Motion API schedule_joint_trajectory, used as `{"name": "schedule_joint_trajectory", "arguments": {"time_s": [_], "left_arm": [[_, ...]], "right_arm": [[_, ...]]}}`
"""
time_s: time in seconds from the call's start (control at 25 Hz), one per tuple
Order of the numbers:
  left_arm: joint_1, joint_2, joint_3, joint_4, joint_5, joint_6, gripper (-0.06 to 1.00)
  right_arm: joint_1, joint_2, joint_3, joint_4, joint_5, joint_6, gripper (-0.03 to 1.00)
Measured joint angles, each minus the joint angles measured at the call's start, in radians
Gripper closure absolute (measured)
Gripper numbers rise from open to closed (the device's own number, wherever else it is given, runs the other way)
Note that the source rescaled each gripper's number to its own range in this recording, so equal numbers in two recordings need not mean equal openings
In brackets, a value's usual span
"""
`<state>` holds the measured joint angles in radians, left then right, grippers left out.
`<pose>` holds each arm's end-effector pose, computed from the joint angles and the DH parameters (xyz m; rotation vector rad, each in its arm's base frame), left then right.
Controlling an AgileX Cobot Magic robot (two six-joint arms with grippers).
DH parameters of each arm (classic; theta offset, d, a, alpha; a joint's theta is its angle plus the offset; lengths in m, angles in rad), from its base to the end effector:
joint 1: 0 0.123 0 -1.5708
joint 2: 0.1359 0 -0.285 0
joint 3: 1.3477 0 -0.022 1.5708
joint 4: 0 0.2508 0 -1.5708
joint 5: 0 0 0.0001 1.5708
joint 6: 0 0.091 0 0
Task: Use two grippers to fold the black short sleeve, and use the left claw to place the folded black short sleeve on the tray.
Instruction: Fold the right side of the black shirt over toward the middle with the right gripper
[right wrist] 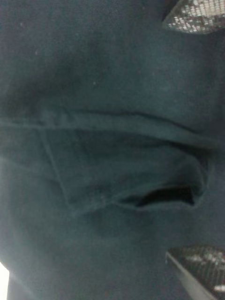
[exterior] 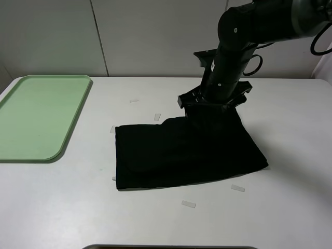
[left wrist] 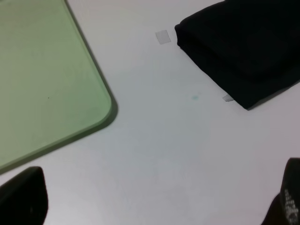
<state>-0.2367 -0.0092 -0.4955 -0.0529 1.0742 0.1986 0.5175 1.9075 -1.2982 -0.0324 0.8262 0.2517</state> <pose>-0.0072 -0.0026 0.2750 0.4463 2.0040 -0.0871 0.3297 0.1852 0.1820 -0.4154 2.8946 0.0869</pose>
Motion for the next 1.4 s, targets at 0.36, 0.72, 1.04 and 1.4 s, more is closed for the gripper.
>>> {"name": "schedule_joint_trajectory", "arguments": {"time_s": [0.36,0.72,1.04,1.4], "left_arm": [[0.000,0.000,0.000,0.002,0.000,0.000,-0.06],[0.000,0.000,0.000,0.002,0.000,0.020,-0.06],[0.000,0.000,0.000,0.002,0.000,0.070,-0.06],[0.000,0.000,0.000,0.002,0.000,0.076,-0.06]], "right_arm": [[-0.062,-0.007,-0.003,-0.168,-0.030,-0.073,-0.03],[-0.119,0.014,0.005,-0.321,-0.199,-0.012,-0.03],[-0.091,0.093,0.077,-0.238,-0.275,0.016,-0.03],[0.002,0.093,0.160,-0.151,-0.333,0.016,-0.03]]}}
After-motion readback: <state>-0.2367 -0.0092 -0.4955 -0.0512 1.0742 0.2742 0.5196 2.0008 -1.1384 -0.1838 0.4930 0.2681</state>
